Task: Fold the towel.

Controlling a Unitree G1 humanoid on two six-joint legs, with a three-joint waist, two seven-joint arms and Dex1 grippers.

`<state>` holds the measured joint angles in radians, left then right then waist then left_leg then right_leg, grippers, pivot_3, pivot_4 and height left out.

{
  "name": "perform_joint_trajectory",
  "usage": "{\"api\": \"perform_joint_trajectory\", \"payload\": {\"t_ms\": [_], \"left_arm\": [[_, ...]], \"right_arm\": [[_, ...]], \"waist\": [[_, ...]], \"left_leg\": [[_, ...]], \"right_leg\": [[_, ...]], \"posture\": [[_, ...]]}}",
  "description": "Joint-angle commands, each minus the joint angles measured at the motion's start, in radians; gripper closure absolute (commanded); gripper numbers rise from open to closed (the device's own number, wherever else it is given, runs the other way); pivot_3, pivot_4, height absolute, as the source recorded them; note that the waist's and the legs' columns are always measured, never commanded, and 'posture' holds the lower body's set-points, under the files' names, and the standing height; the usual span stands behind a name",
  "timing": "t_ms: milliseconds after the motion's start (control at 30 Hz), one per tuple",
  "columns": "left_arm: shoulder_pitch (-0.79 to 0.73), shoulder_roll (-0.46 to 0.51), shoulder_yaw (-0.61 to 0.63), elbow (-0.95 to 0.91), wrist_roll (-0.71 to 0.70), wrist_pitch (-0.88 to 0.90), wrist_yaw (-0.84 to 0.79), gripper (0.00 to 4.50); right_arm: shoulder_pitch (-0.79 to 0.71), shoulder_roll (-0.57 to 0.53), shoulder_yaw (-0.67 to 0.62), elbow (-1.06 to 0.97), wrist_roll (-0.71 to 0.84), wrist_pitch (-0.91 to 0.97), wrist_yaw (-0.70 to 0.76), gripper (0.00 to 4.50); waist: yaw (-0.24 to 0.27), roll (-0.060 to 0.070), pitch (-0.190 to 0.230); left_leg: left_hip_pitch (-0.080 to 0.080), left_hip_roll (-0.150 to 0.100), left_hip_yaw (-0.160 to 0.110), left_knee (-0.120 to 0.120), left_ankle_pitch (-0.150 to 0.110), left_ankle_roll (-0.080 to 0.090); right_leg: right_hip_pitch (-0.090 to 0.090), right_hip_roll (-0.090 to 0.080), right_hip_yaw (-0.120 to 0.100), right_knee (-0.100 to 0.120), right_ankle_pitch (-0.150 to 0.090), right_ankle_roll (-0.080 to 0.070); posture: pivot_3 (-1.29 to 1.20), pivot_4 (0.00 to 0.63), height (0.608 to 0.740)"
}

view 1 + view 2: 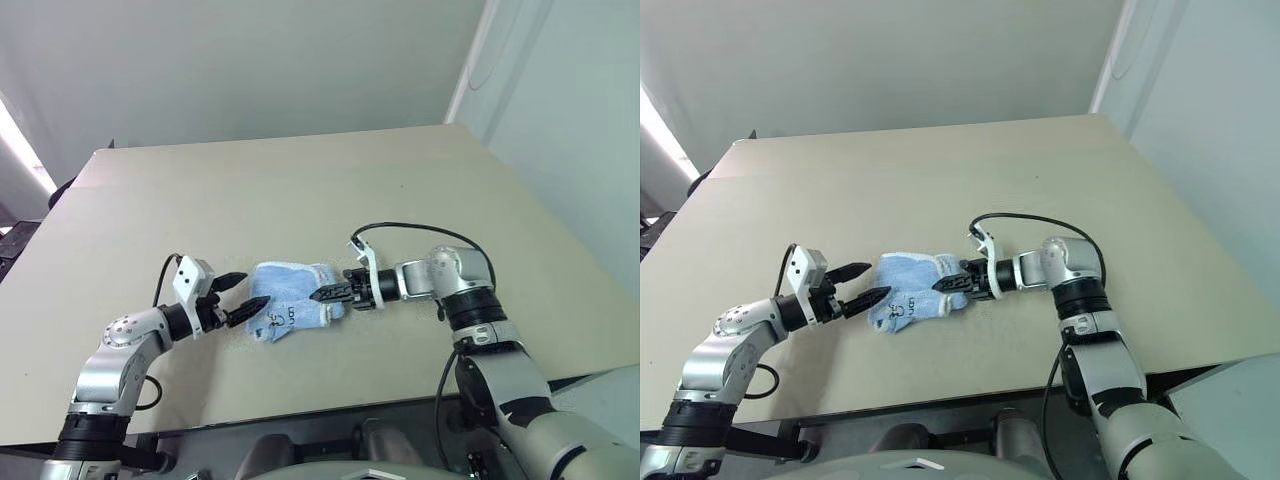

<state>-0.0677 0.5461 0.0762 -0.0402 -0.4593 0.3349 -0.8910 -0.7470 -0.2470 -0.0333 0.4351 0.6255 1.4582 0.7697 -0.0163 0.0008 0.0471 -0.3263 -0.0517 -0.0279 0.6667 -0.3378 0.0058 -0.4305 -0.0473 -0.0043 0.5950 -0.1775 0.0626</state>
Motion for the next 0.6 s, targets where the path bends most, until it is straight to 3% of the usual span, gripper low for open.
{"api": "perform_joint_trajectory", "payload": {"t_ms": [33, 333, 600], "left_arm": [[-0.027, 0.006, 0.028, 0.001, -0.007, -0.018, -0.006, 0.33], [-0.089, 0.012, 0.042, 0.068, -0.009, -0.014, -0.032, 0.33], [-0.126, 0.007, 0.031, 0.101, -0.004, -0.017, -0.045, 0.33]], "right_arm": [[-0.046, -0.064, -0.112, -0.055, 0.051, 0.014, 0.000, 4.49], [-0.138, -0.302, -0.289, 0.143, -0.005, -0.128, -0.056, 4.49], [-0.154, -0.278, -0.329, 0.523, -0.163, -0.489, -0.279, 4.49]], "waist": [[0.002, 0.000, 0.000], [0.003, 0.000, 0.000], [-0.005, -0.001, 0.001]], "left_leg": [[0.000, 0.000, 0.000, 0.000, 0.000, 0.000], [-0.001, 0.000, 0.001, 0.000, 0.000, 0.000], [0.001, 0.000, 0.002, 0.000, 0.000, 0.001]], "right_leg": [[0.000, 0.000, 0.000, 0.000, 0.000, 0.000], [0.000, 0.002, 0.000, -0.001, 0.000, 0.001], [0.002, 0.003, 0.001, -0.001, -0.001, 0.002]], "posture": [[0.00, 0.000, 0.740], [0.00, 0.000, 0.740], [0.00, 0.000, 0.740]]}}
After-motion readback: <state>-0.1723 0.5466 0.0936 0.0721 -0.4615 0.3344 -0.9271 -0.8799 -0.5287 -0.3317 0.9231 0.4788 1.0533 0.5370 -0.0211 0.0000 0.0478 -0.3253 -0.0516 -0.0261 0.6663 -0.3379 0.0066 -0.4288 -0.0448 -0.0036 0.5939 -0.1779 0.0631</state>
